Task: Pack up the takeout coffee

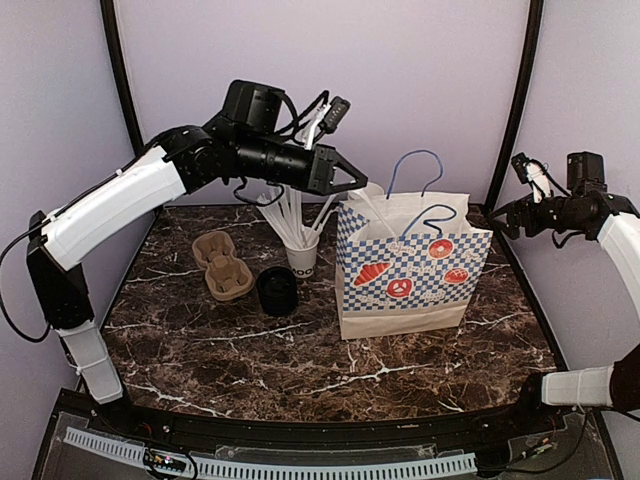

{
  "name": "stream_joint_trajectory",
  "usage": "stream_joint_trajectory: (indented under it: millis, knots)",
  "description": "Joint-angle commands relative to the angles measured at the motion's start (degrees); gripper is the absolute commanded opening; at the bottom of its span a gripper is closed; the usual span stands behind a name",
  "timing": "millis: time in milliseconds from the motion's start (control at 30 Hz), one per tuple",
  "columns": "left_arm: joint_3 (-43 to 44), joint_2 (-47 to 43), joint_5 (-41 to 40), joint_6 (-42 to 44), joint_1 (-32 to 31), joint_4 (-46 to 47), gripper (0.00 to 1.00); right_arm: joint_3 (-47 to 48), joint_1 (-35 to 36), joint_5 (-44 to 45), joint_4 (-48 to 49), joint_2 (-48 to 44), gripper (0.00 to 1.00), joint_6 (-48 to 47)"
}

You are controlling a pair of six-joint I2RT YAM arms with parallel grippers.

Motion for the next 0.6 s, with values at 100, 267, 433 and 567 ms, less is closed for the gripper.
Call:
stream_joint_trajectory:
  millis: [100, 267, 433, 567]
  knots:
    - [5.7, 5.5, 0.6, 1.2, -0.6, -2.7, 0.44, 2.4, -0.3, -1.9, 0.4, -1.1, 0.95, 0.2]
    - [5.9, 1.7, -6.9, 8.1, -0.1, -2.5, 0.67, 6.7, -0.2, -2.3, -1.1, -0.9, 0.97, 0.6]
    - [1.0, -4.8, -15.0, 11.0, 2.8, -0.4, 0.75, 11.7, -0.3, 0.3, 0.0, -0.4, 0.99, 4.3]
    - [-7.9, -13.7, -25.2, 12.8, 6.3, 1.3, 0.75, 13.8, -0.3, 6.5, 6.1, -1.3, 0.99, 11.8]
